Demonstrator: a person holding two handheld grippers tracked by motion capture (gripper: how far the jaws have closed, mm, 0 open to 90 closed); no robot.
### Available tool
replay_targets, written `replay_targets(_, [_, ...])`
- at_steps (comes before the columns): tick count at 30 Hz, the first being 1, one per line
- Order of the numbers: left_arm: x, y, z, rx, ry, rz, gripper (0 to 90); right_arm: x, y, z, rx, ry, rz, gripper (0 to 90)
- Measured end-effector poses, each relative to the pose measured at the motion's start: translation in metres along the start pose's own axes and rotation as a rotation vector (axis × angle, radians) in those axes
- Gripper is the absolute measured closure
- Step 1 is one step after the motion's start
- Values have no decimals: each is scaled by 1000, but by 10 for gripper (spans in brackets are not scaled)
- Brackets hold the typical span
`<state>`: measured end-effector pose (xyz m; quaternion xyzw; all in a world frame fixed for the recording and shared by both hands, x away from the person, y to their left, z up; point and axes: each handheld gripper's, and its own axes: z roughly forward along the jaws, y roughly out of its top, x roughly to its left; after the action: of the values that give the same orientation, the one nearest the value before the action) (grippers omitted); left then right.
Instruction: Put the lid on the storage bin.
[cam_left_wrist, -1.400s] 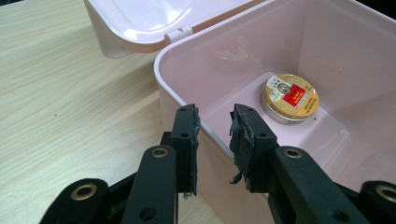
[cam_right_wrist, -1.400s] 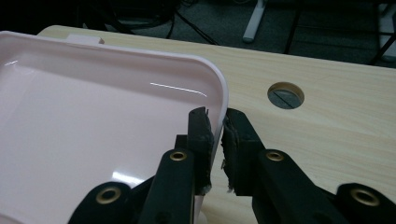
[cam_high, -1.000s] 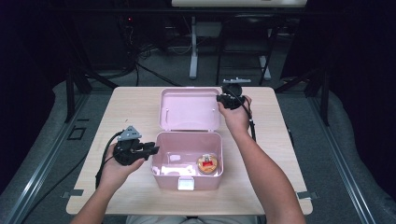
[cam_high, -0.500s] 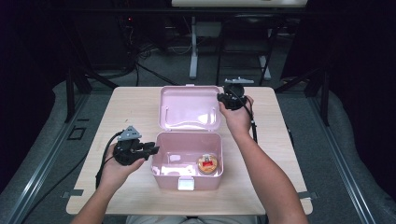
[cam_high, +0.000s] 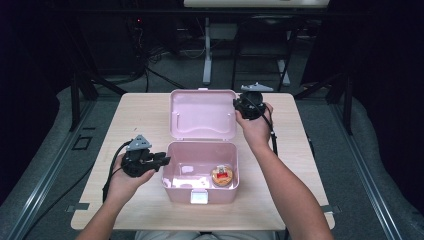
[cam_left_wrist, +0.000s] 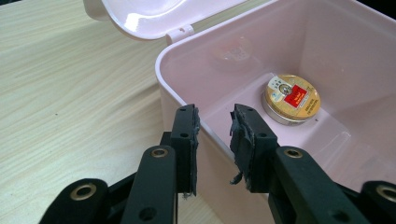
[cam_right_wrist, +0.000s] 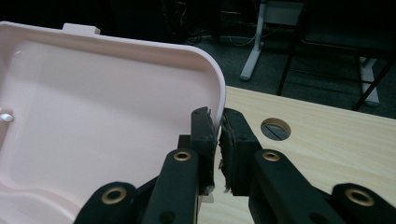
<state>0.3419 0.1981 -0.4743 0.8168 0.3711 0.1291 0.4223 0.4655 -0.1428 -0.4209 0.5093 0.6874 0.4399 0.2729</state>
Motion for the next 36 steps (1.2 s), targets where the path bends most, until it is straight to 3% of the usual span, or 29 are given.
replay_targets(24, [2,1,2,-2,-7,-19,693,3,-1,-16,-59,22,-20,844])
replay_targets(36, [18,13,13,-8,14,-54,681,4,-1,-16,-61,16,-12,845])
